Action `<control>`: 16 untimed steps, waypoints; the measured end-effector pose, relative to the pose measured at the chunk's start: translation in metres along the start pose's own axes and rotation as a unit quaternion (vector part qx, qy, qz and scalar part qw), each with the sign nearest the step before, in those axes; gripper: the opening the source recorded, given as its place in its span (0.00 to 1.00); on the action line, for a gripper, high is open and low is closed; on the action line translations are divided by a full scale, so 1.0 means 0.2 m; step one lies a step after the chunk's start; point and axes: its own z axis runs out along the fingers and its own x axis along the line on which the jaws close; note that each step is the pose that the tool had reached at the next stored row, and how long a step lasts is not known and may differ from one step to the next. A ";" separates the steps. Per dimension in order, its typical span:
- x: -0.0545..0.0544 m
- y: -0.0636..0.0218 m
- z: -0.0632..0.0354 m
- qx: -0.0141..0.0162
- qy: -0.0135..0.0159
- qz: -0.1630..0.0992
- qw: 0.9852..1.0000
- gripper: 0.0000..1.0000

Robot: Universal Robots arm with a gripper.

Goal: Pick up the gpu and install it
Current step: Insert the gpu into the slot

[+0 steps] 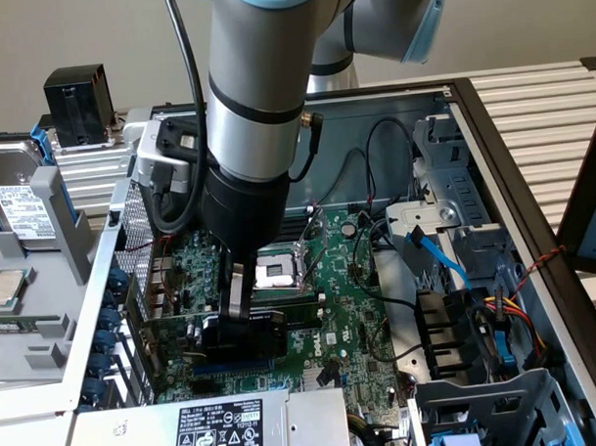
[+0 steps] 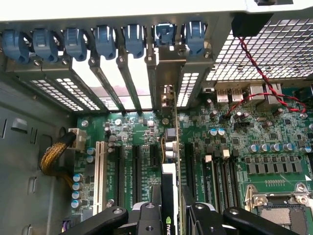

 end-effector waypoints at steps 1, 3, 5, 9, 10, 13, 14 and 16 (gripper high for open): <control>0.00 0.000 0.000 0.000 0.000 0.000 1.000 0.26; 0.00 0.000 0.000 0.000 0.000 0.000 1.000 0.26; 0.00 0.000 0.000 0.000 0.000 0.000 1.000 0.26; 0.00 -0.002 -0.001 0.000 0.001 0.000 1.000 0.26; 0.00 -0.002 -0.001 0.000 0.001 0.000 1.000 0.26; 0.00 -0.002 -0.001 0.000 0.001 0.000 1.000 0.26; 0.00 -0.003 -0.001 0.000 0.001 0.000 1.000 0.26; 0.00 -0.002 -0.001 0.000 0.002 0.000 1.000 0.26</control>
